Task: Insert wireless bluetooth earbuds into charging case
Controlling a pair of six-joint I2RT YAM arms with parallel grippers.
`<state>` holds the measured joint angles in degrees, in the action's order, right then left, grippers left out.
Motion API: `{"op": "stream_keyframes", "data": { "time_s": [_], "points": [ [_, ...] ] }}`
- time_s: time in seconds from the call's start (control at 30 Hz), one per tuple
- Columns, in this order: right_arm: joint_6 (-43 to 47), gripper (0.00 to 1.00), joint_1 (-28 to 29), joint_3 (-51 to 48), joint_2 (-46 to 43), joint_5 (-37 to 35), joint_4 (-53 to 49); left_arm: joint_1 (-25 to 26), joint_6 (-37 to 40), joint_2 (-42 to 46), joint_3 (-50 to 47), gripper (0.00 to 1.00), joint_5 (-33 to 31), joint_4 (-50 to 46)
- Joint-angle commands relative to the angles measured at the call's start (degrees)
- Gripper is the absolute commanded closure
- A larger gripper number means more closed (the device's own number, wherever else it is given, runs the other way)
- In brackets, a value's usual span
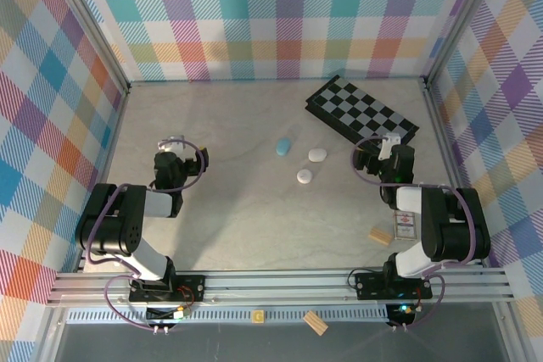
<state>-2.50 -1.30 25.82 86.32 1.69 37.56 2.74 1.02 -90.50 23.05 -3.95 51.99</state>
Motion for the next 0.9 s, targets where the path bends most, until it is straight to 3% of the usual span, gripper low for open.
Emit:
{"op": "stream_keyframes", "data": {
  "time_s": [0.0,0.87],
  "points": [
    [0.8,0.01,0.2,1.4,0.2,1.2,2.1,-0.2,-0.4,0.1,0.2,0.00,-0.1,-2.1],
    [0.8,0.01,0.2,1.4,0.2,1.2,2.1,0.9,1.2,-0.1,1.3,0.00,0.2,-3.8]
  ]
}}
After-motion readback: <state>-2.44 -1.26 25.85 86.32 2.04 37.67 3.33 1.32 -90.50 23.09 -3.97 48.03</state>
